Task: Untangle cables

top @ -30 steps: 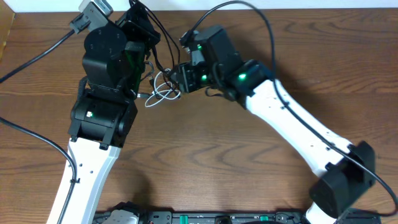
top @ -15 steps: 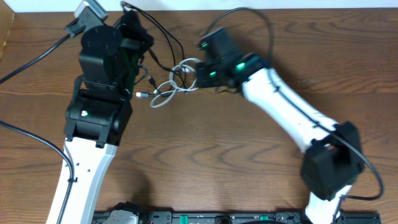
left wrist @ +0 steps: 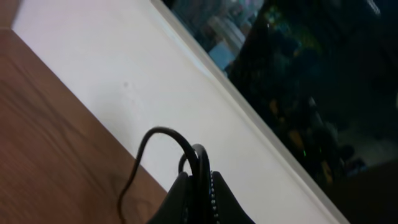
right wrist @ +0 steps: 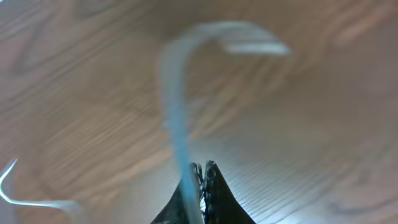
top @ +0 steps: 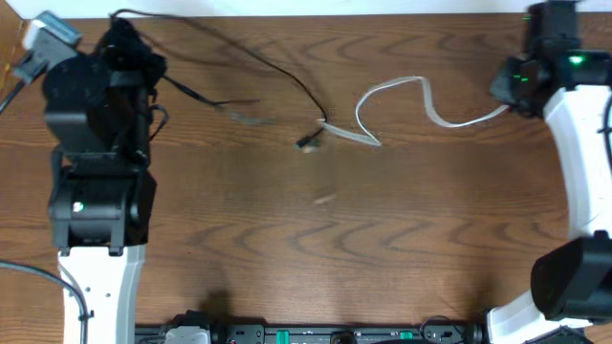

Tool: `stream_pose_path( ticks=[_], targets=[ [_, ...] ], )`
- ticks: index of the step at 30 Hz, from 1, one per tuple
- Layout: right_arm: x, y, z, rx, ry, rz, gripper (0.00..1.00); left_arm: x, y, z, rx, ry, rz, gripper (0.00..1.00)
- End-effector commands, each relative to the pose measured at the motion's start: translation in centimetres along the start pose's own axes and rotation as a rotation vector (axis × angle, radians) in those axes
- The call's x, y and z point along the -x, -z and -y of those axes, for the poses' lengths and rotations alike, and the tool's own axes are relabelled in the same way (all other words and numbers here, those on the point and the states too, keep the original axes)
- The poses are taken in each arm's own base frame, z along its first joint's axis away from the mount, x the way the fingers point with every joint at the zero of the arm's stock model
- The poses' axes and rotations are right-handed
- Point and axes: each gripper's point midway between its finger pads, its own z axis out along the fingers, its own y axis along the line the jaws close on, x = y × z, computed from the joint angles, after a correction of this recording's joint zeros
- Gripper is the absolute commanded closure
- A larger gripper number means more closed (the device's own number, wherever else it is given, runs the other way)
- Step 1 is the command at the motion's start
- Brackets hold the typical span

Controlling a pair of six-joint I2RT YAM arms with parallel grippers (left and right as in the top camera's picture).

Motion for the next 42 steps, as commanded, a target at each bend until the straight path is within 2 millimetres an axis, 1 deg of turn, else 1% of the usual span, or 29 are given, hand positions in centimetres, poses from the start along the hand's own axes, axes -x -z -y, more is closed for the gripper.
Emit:
stream_pose_path(
  ticks=[1,5,8,9,11,13,14,15,16,17,20,21,23,26,29,32,35,36,38,40,42],
  targets=[
    [1.9,-1.0,2.5,-0.002,-0.016,0.015,0.99,1.6,0.5,-0.3,0.008,-0.016,0.04,0.92],
    [4.9,-1.1,4.2,0.041,-0.066,0.087,0.99,0.8,0.4,0.3,-0.026,-0.017,-0.001,0.93],
    [8.0,-0.2,4.5,0.135,-0.098,0.167,0.99,0.2,0.3,0.6,-0.046,-0.019,-0.032,0.93],
    [9.8,0.7,4.8,0.194,-0.121,0.212,0.99,0.0,0.2,0.5,-0.045,-0.02,-0.04,0.93],
    [11.8,1.9,5.4,0.244,-0.149,0.262,0.99,-0.2,0.2,0.3,-0.038,-0.026,-0.047,0.93],
    [14.6,4.0,6.8,0.3,-0.177,0.345,0.99,-0.5,0.2,0.0,-0.024,-0.051,-0.06,0.93],
    [15.4,4.7,7.3,0.309,-0.189,0.374,0.99,-0.7,0.2,-0.2,-0.019,-0.052,-0.068,0.92],
    [17.1,6.1,8.6,0.316,-0.22,0.43,0.99,-1.0,0.2,-0.3,-0.014,-0.054,-0.08,0.92],
    [17.9,7.1,9.2,0.325,-0.244,0.459,0.99,-1.1,0.2,-0.4,-0.009,-0.055,-0.086,0.93],
    [19.4,9.0,10.3,0.357,-0.287,0.51,0.99,-1.5,0.2,-0.5,-0.011,-0.057,-0.105,0.93],
    [21.8,12.6,11.0,0.475,-0.322,0.598,0.99,-2.9,0.0,-0.1,-0.046,-0.057,-0.175,0.92],
    [22.2,13.1,11.2,0.494,-0.326,0.615,0.99,-3.3,0.1,0.2,-0.062,-0.056,-0.199,0.93],
    [22.8,13.6,11.5,0.509,-0.334,0.644,0.99,-5.0,0.1,0.9,-0.116,-0.072,-0.281,0.93],
    [23.3,12.9,12.2,0.468,-0.339,0.663,0.99,-7.3,0.2,1.8,-0.179,-0.08,-0.391,0.93],
    [24.0,11.0,13.4,0.401,-0.368,0.676,0.99,-10.4,0.5,3.2,-0.275,-0.143,-0.515,0.93],
    [25.3,8.5,14.2,0.367,-0.382,0.699,0.99,-14.0,0.6,3.9,-0.318,-0.209,-0.616,0.93],
    [26.3,6.4,14.4,0.367,-0.382,0.715,0.99,-16.9,0.9,4.7,-0.351,-0.261,-0.682,0.92],
    [26.8,5.2,14.6,0.369,-0.391,0.722,0.99,-18.3,1.1,5.1,-0.371,-0.288,-0.711,0.93],
    [27.3,3.7,14.8,0.369,-0.409,0.73,0.99,-19.8,1.5,5.6,-0.395,-0.32,-0.742,0.93],
    [27.6,1.5,15.0,0.364,-0.411,0.724,0.99,-21.7,2.1,6.2,-0.42,-0.346,-0.783,0.93],
    [27.4,-0.2,15.5,0.338,-0.422,0.706,0.99,-22.6,2.6,6.7,-0.436,-0.355,-0.804,0.93]
  ],
)
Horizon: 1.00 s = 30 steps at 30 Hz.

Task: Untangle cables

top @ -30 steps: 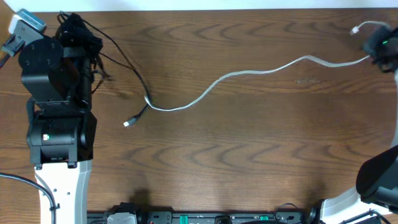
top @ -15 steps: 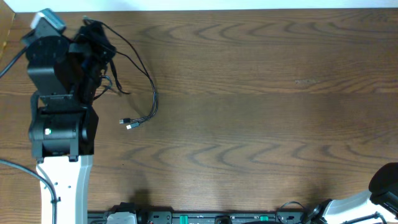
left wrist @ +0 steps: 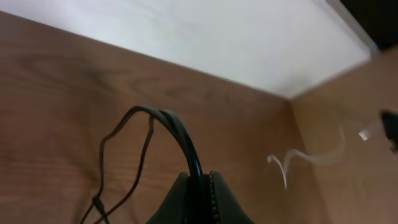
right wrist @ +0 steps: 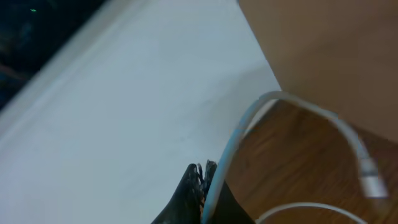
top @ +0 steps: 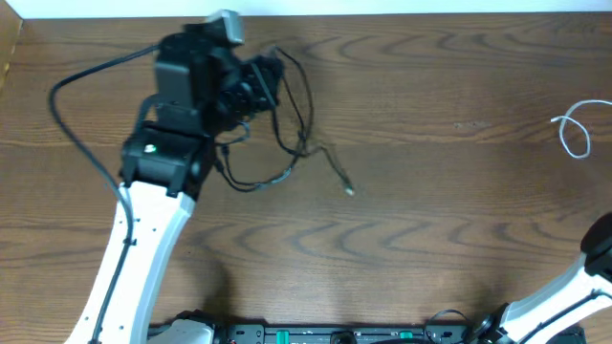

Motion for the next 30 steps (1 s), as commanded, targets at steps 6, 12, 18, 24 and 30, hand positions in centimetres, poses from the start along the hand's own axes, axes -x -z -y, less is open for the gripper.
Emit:
stream_pose_path(
  ticks=[6,12,18,24,30],
  targets=[
    [-4.4,-2.4,4.0,-0.104,0.03,-0.115,0.78,-2.2,-0.8,3.4,-0.082,-0.095,-0.058,0.92],
    [-7.9,-1.3,2.5,0.001,0.0,-0.297,0.01,-2.7,-0.8,3.9,-0.092,-0.1,-0.069,0.93],
    [-12.9,2.0,2.4,-0.045,-0.088,-0.538,0.01,-3.1,-0.8,3.6,-0.082,-0.093,-0.09,0.92],
    [-16.6,3.9,4.0,-0.187,-0.021,-0.667,0.01,-3.6,-0.8,3.3,-0.069,-0.086,-0.11,0.93],
    [-22.4,10.1,-9.0,0.554,0.029,-0.98,0.02,-3.6,-0.8,3.2,-0.068,-0.085,-0.111,0.92]
  ],
)
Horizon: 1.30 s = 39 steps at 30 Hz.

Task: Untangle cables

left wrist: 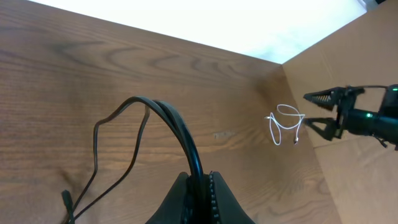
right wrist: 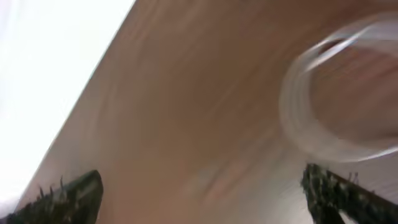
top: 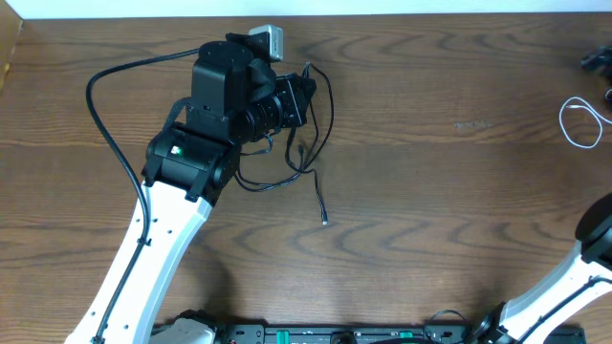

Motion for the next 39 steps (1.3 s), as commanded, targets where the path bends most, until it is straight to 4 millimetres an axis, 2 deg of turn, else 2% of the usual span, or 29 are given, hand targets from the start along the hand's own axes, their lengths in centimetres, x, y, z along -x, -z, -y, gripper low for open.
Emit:
stream_pose_path(
  ticks=[1,5,6,7,9,10,13,18,21,25,28,36,39],
  targets=[
    [-5.4,1.9,-11.2,0.502,0.313,-0.152,0.02,0.2,0.2,0.6,-0.022,-0.029,0.0,0.92],
    [-12.1,-0.3,-17.1,0.593,0.495,-0.3,0.01,0.7,0.2,1.0,-0.036,-0.028,0.024,0.92],
    [-13.1,-0.6,-18.0,0.607,0.533,-0.316,0.01,1.1,0.3,1.2,-0.044,-0.015,0.037,0.92],
    [-15.3,-1.4,-20.1,0.64,0.624,-0.342,0.01,1.6,0.3,1.5,-0.058,0.004,0.056,0.92],
    [-18.3,-2.3,-22.8,0.679,0.745,-0.369,0.01,2.0,0.4,2.6,-0.111,0.015,0.065,0.92],
    [-19.0,-2.6,-23.3,0.682,0.768,-0.375,0.02,2.0,0.5,3.0,-0.135,0.014,0.063,0.92],
    [-23.1,-4.4,-26.7,0.684,0.92,-0.389,0.02,1.9,0.8,4.8,-0.228,0.009,0.04,0.92],
    [-28.1,-6.9,-30.6,0.696,1.042,-0.396,0.06,2.4,0.9,5.1,-0.244,0.048,0.053,0.92],
    [-29.8,-7.4,-31.5,0.7,1.081,-0.4,0.13,2.5,1.0,5.0,-0.243,0.06,0.053,0.92],
    [-30.7,-8.4,-31.6,0.635,1.105,-0.394,0.37,2.4,1.0,5.0,-0.245,0.06,0.052,0.92],
    [-30.4,-8.5,-31.4,0.619,1.085,-0.393,0.55,2.4,1.0,5.0,-0.245,0.059,0.052,0.92],
    [-29.3,-8.3,-30.8,0.623,1.056,-0.394,0.49,2.4,1.0,5.0,-0.243,0.055,0.052,0.91],
    [-29.2,-8.2,-30.7,0.625,1.05,-0.398,0.55,2.3,0.9,4.9,-0.241,0.057,0.049,0.92]
  ],
)
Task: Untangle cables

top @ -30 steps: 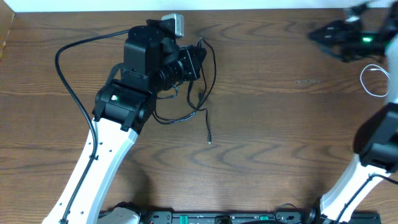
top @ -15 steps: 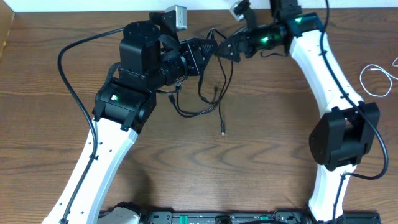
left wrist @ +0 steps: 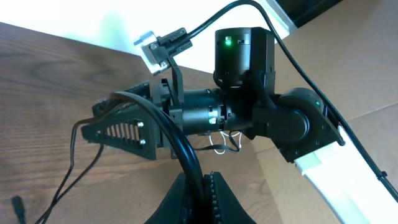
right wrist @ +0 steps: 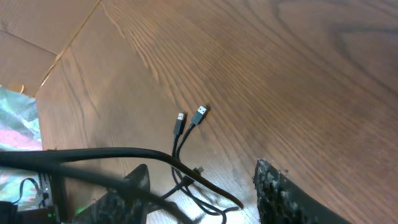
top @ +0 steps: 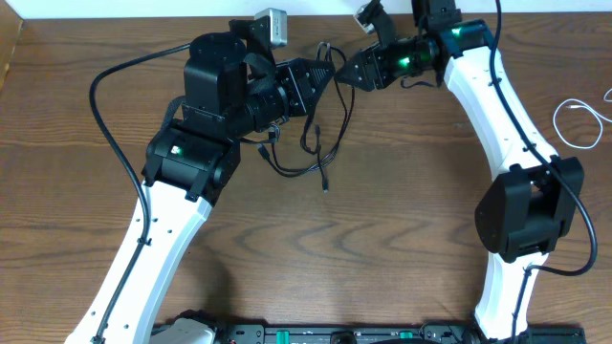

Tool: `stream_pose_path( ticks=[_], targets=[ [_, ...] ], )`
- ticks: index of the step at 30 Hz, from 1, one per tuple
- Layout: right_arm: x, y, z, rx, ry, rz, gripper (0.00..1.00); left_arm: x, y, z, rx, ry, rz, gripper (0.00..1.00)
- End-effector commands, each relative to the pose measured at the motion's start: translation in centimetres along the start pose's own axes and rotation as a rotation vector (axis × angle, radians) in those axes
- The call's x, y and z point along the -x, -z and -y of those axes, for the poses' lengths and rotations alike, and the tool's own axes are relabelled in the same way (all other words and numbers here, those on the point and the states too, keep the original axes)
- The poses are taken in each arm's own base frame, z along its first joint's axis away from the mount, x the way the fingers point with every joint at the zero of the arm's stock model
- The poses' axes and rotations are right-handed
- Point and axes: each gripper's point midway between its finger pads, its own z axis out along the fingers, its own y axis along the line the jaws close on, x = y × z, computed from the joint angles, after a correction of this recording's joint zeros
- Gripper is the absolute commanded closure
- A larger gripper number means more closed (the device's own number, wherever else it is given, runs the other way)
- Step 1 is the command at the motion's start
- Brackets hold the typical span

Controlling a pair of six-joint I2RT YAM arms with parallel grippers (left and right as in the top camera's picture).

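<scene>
The black cable (top: 311, 143) hangs in loops from my left gripper (top: 323, 78), which is shut on a thick bend of it (left wrist: 180, 140). My right gripper (top: 350, 69) faces the left one at the table's top middle, open, tips almost meeting it. In the right wrist view a black strand (right wrist: 124, 154) crosses between the open right gripper (right wrist: 205, 193) fingers, touching neither that I can tell. Two plug ends (right wrist: 189, 118) lie on the wood beyond. The white cable (top: 577, 122) lies coiled at the far right, held by nothing.
The brown wooden table (top: 402, 239) fills the overhead view. Its back edge (top: 535, 11) runs close behind both grippers. The left arm's own supply cable (top: 105, 81) arches over the left side. Cardboard walls (right wrist: 37, 37) stand beyond the table.
My right gripper has left the far right edge by the white cable and now stands open at the top middle, facing the left gripper around a black strand. The left gripper still holds the black cable.
At first each gripper was shut on its cable at opposite ends, the cables meeting mid-table. Then the black cable was bunched at the left and the white one at the right edge. The right gripper then stood open beside the dropped white cable, and now is at the black one.
</scene>
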Motion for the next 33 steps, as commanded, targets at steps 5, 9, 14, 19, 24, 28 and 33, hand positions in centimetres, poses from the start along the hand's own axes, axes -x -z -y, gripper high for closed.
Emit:
stream_pose_path(
  ticks=[5,9,14,19,24,28,33],
  targets=[
    [0.2,0.1,-0.3,0.019,-0.005,0.005,0.77,0.2,0.3,0.5,-0.016,-0.007,-0.002,0.92],
    [0.1,-0.2,-0.7,0.024,-0.001,0.0,0.67,0.1,0.3,0.4,-0.015,-0.005,-0.003,0.91],
    [-0.1,-0.9,-1.4,0.029,0.007,-0.015,0.58,0.1,0.3,0.4,-0.014,-0.005,-0.004,0.92],
    [0.6,-1.9,-0.6,-0.083,-0.041,-0.004,0.66,0.1,0.2,0.4,-0.013,-0.002,-0.006,0.91],
    [1.5,-2.7,-0.4,-0.147,-0.079,0.027,0.86,-0.3,0.2,0.1,-0.003,0.006,-0.019,0.91],
    [1.9,-2.3,1.5,-0.265,-0.18,0.056,0.99,-0.7,0.3,-0.2,0.012,0.018,-0.035,0.83],
    [2.2,1.1,3.7,-0.37,-0.255,0.1,0.99,-1.6,0.3,-1.1,0.044,-0.032,-0.071,0.51]
  ],
)
